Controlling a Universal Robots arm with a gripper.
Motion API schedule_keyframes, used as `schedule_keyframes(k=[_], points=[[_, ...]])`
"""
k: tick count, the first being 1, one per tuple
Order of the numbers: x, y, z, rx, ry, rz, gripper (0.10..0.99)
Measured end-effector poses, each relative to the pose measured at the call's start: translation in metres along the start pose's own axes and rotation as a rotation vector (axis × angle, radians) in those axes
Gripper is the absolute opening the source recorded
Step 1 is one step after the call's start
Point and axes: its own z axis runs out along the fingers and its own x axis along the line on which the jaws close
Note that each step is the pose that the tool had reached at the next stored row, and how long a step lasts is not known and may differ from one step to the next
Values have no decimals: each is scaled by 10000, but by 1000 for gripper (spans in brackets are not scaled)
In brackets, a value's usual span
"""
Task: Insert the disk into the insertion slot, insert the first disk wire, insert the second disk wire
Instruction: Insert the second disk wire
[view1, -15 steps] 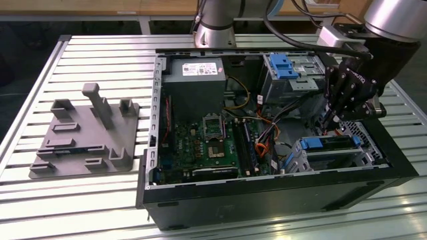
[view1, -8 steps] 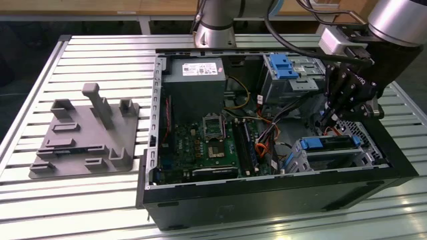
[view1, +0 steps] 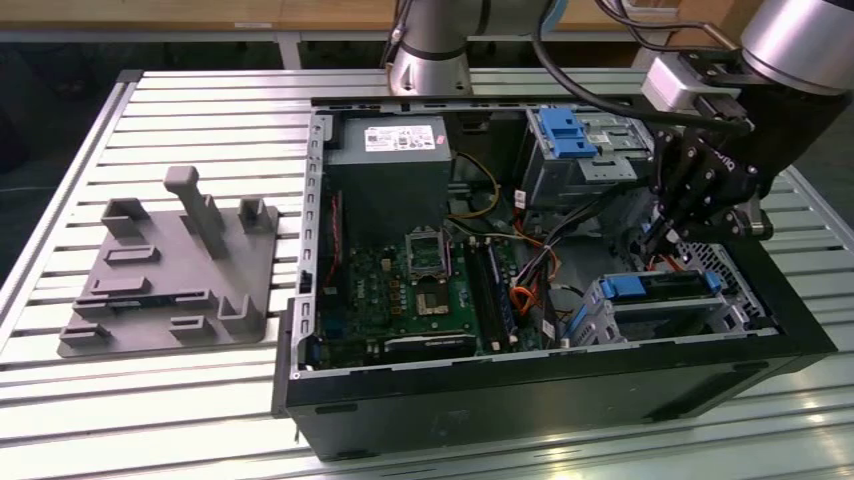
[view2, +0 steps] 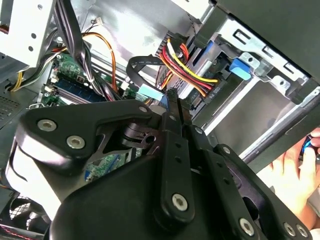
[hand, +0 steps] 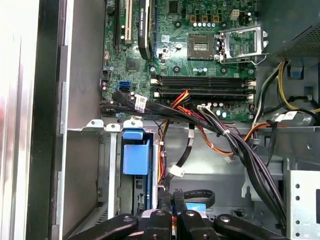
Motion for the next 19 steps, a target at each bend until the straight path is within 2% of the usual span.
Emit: schedule_keyframes(k=[10, 19], points=[[75, -7, -1, -13, -23, 370, 141], [87, -18, -1, -18, -41, 510, 141]])
